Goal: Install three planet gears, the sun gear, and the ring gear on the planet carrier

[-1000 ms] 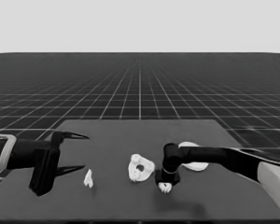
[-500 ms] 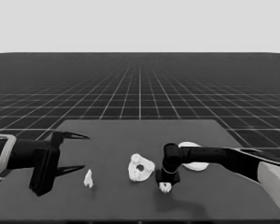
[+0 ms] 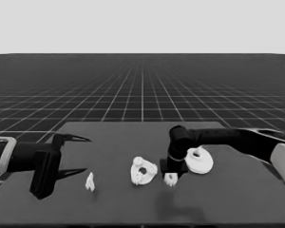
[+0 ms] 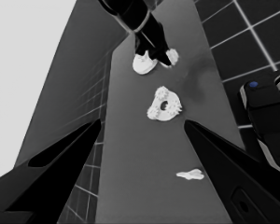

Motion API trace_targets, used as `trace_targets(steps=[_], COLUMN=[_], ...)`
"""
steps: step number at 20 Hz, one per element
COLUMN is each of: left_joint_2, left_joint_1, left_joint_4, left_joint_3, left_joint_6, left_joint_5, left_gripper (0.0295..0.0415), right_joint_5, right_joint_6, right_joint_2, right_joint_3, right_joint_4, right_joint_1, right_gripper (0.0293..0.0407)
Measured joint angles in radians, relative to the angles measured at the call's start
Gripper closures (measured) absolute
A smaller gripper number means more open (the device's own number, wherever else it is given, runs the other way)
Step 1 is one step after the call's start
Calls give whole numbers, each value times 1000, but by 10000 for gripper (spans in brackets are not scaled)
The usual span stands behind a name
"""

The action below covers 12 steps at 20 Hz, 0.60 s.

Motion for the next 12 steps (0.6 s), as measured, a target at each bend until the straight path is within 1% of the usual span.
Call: trace_targets(steps=[1, 2, 4, 6, 10, 11, 12], left_joint_2=[0, 0, 0, 0, 0, 0, 0], left_joint_1=[0, 0, 0, 0, 0, 0, 0], left_joint_4=[0, 0, 0, 0, 0, 0, 0], left_joint_3=[0, 0, 0, 0, 0, 0, 0], left_joint_6=[0, 0, 0, 0, 0, 0, 0], left_joint_5=[0, 0, 0, 0, 0, 0, 0], left_gripper=[326, 326, 326, 326, 326, 326, 326], right_joint_5=[8, 17, 28, 33, 35, 48, 57], right_joint_6=[-42, -94, -170, -203, -220, -236, -247], right_joint_2=[154, 271, 380, 420, 438, 445, 450], right_joint_3=[-211, -370, -551, -625, -662, -686, -705], right_joint_4=[22, 32, 40, 43, 44, -5, -33], right_joint_1=[20, 31, 37, 38, 38, -8, -42], right_gripper=[390, 390, 390, 390, 390, 390, 390])
